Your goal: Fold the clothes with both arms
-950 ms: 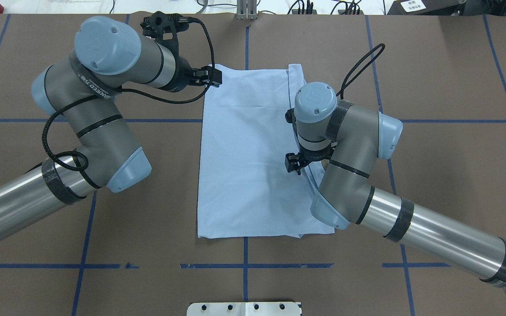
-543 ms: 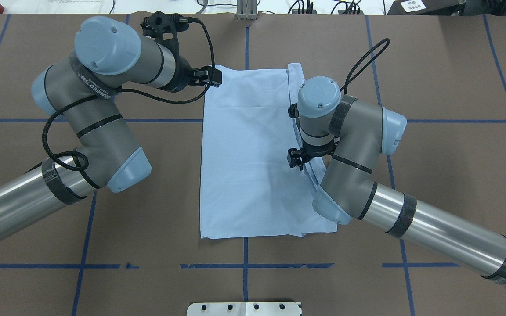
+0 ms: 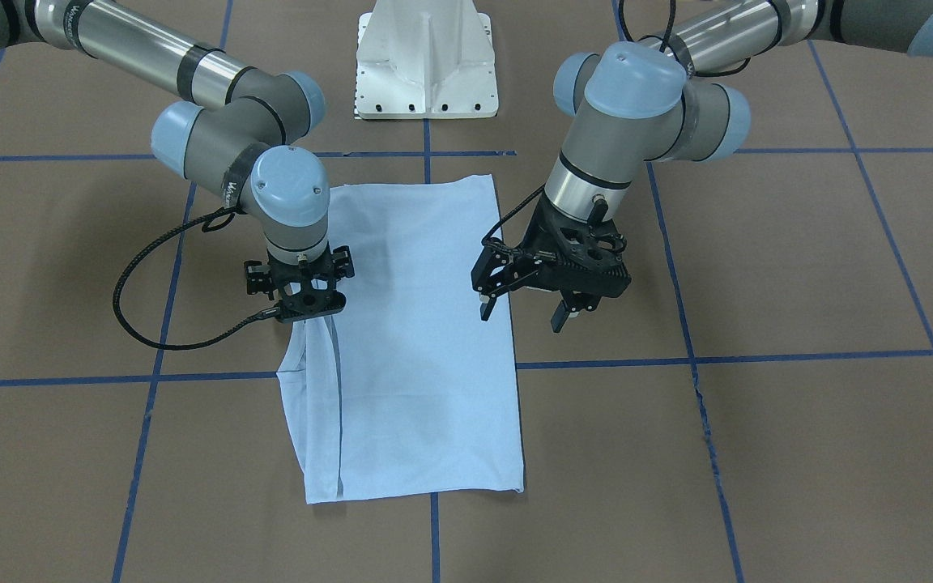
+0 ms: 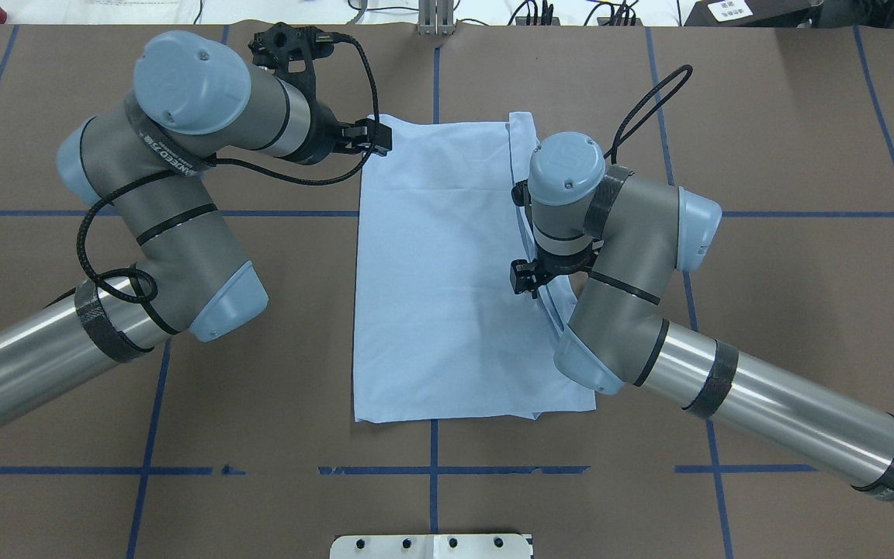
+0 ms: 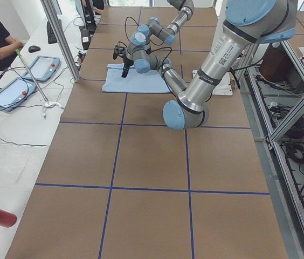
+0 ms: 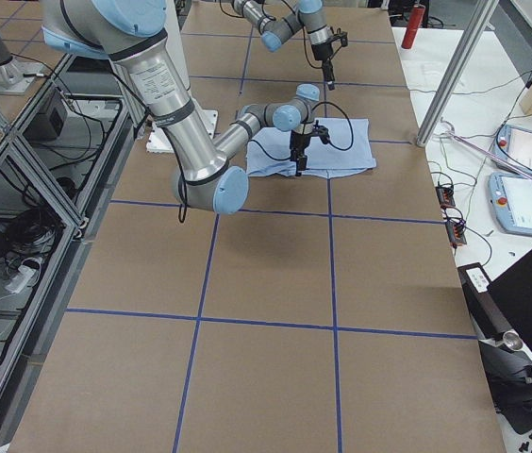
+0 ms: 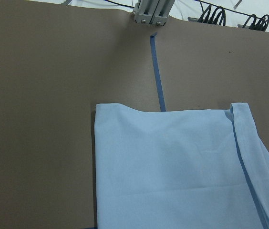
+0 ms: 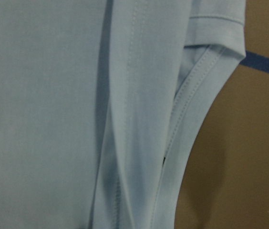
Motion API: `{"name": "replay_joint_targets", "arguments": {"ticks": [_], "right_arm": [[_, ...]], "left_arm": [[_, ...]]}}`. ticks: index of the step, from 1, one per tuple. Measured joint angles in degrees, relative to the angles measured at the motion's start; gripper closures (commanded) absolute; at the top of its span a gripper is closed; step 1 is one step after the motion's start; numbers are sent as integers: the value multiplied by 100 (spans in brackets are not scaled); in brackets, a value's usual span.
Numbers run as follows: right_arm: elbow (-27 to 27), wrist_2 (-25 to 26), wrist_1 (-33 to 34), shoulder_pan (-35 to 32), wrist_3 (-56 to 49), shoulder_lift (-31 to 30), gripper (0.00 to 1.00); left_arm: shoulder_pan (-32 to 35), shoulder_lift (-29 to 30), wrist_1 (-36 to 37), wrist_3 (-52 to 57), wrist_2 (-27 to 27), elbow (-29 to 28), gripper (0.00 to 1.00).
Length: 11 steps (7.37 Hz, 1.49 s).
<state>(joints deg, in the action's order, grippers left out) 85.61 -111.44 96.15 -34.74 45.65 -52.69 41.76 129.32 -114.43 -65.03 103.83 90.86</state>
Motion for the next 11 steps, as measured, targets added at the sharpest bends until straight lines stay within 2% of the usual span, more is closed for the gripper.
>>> {"name": "replay_joint_targets", "arguments": {"ticks": [11], "right_arm": [[-46,65,-16,-472,-473,-279,0]], "left_arm": [[-19,14,0,-3,-9,-48,0]]}}
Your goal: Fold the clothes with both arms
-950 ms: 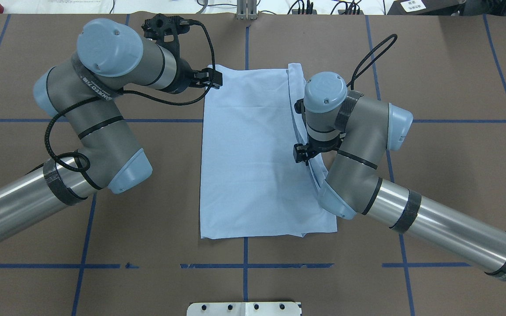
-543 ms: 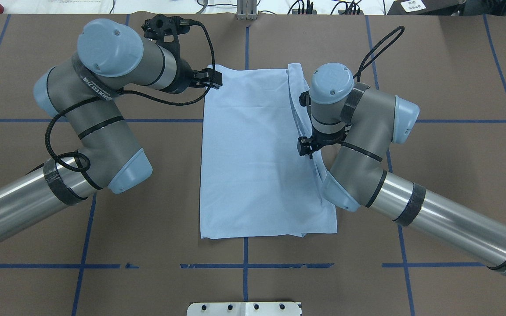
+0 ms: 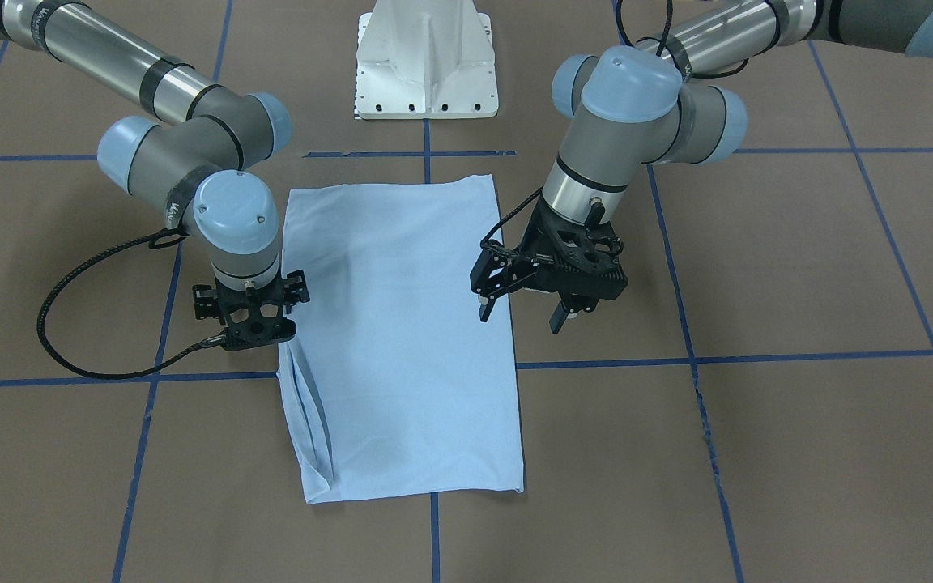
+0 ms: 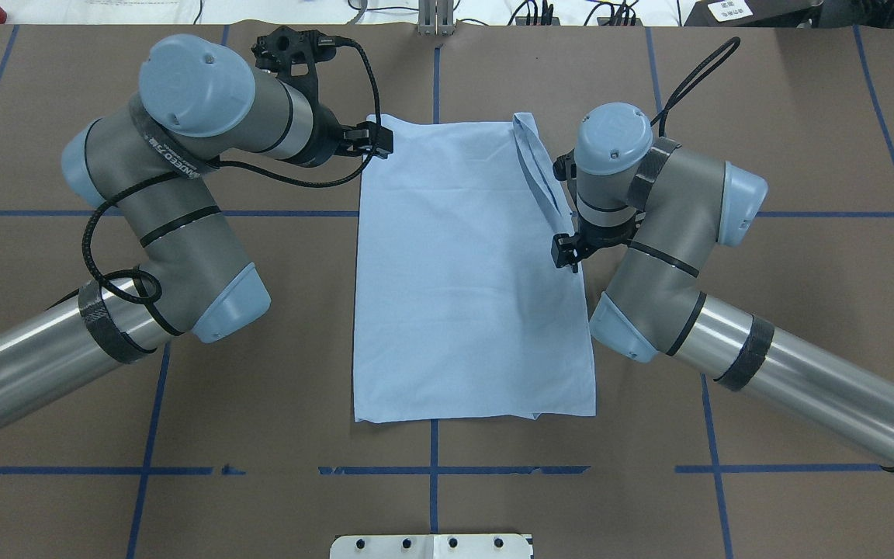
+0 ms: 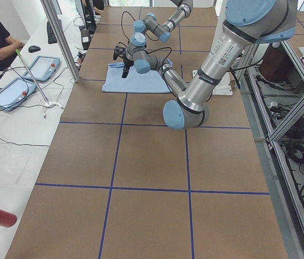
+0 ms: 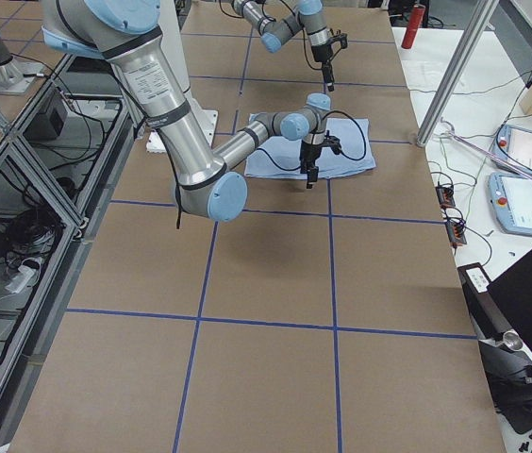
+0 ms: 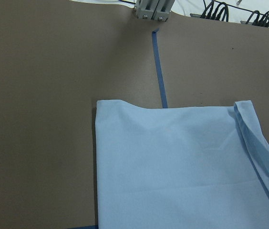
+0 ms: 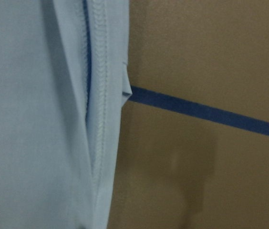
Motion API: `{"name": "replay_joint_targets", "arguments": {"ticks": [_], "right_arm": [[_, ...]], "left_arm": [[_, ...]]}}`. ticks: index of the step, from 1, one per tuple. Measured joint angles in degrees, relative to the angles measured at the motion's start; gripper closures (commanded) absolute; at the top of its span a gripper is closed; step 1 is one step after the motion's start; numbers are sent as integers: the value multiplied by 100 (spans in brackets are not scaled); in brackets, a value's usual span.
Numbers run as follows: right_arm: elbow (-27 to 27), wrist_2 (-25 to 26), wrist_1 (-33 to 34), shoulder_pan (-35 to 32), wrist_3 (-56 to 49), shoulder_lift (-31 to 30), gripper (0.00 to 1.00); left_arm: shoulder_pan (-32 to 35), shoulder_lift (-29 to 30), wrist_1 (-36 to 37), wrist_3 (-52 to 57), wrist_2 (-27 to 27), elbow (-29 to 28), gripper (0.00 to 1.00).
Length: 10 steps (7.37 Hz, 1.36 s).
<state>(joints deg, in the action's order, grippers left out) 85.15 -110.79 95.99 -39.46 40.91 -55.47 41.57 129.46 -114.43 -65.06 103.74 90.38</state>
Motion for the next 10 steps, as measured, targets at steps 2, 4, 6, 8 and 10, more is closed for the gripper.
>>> {"name": "replay_joint_targets", "arguments": {"ticks": [2,4,6,8,10], "right_arm": [[36,-26,-18,-145,-30,16,0],[27,-33,-44,-279,-33,118,0],[-315,-5,-63,-315,-27,545,0],[-1066,36,-513,-346,-17,1011,0],[-1384,-69,-857,-490,-33,1184,0]], "left_arm": [[0,-1,0,2,3,-2,0],[0,-7,0,8,11,2,0],[1,-8,0,30,14,5,0],[8,-8,0,64,13,5,0],[8,-14,0,75,19,5,0]]}}
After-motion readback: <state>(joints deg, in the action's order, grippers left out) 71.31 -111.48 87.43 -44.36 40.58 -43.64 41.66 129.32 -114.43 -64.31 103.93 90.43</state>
